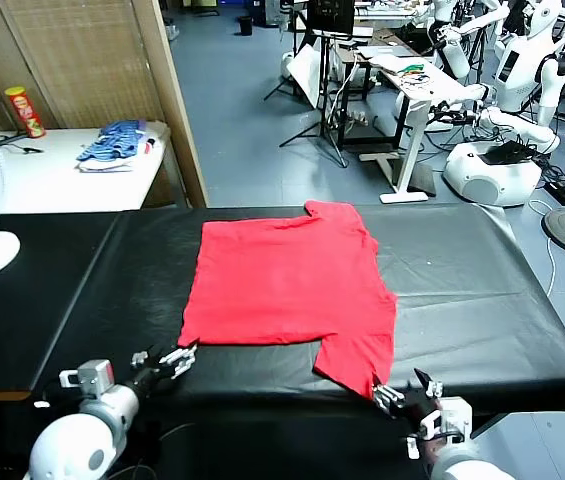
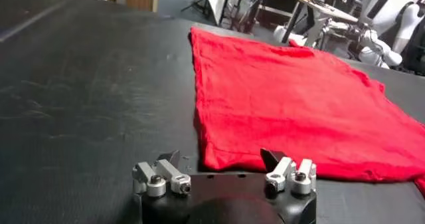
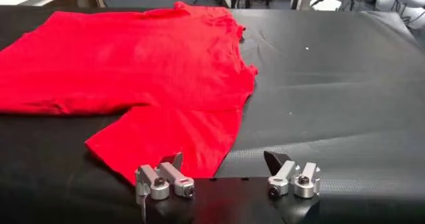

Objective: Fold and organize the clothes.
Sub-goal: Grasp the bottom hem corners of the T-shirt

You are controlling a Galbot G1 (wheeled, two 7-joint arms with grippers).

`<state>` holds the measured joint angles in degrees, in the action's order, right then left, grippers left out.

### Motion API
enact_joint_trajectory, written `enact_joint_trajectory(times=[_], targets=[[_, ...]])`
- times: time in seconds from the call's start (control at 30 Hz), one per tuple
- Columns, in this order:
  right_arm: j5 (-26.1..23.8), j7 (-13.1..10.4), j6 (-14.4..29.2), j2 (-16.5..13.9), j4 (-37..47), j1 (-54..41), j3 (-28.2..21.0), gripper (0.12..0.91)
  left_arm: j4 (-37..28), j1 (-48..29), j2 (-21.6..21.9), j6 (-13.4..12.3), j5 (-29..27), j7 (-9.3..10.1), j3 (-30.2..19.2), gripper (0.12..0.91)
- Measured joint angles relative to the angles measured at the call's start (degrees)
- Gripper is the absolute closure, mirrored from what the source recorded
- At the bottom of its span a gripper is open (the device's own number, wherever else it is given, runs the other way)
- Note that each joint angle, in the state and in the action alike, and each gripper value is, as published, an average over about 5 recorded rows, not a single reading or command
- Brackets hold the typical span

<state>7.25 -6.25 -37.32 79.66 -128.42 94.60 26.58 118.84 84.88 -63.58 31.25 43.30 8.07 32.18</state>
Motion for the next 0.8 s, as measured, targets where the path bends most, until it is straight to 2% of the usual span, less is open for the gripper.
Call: enact_joint_trajectory(times=[0.07, 0.17, 0.23, 0.47, 0.57, 0.67, 0.8], targets=[[-0.14, -0.09, 0.00, 0.05, 0.20, -0.06, -0.07, 0.254, -0.25, -0.02, -0.17, -0.25, 0.14, 0.19, -0.01, 0.232], [-0.42, -0.26, 0.03, 0.22, 0.71, -0.16, -0.28, 0.345, -1.02, 0.02, -0.51, -1.00, 0.30, 0.35, -0.06, 0.234], [-0.53, -0.30, 0.05, 0.39, 0.97, -0.17, -0.47, 0.425, -1.57, 0.07, -0.56, -1.48, 0.21, 0.08, -0.12, 0.263], [-1.01, -0.49, 0.19, 1.00, 1.37, 0.32, -0.68, 0.765, -2.65, -0.13, -0.54, -2.23, -0.95, -1.26, -0.60, 0.589], [-1.19, -0.71, 0.26, 1.04, 1.10, 0.73, -0.47, 0.868, -3.41, -0.49, -0.70, -2.27, -1.73, -1.52, -0.91, 0.757], [-1.24, -1.33, 0.10, 1.01, 0.40, 1.33, 0.00, 0.903, -3.84, -0.44, -1.00, -2.54, -2.10, -1.79, -1.09, 0.879], [-1.19, -2.23, -0.54, 0.72, -1.90, 2.90, 1.21, 0.904, -3.26, 0.31, -1.25, -2.87, -2.52, -1.93, -1.18, 0.904]])
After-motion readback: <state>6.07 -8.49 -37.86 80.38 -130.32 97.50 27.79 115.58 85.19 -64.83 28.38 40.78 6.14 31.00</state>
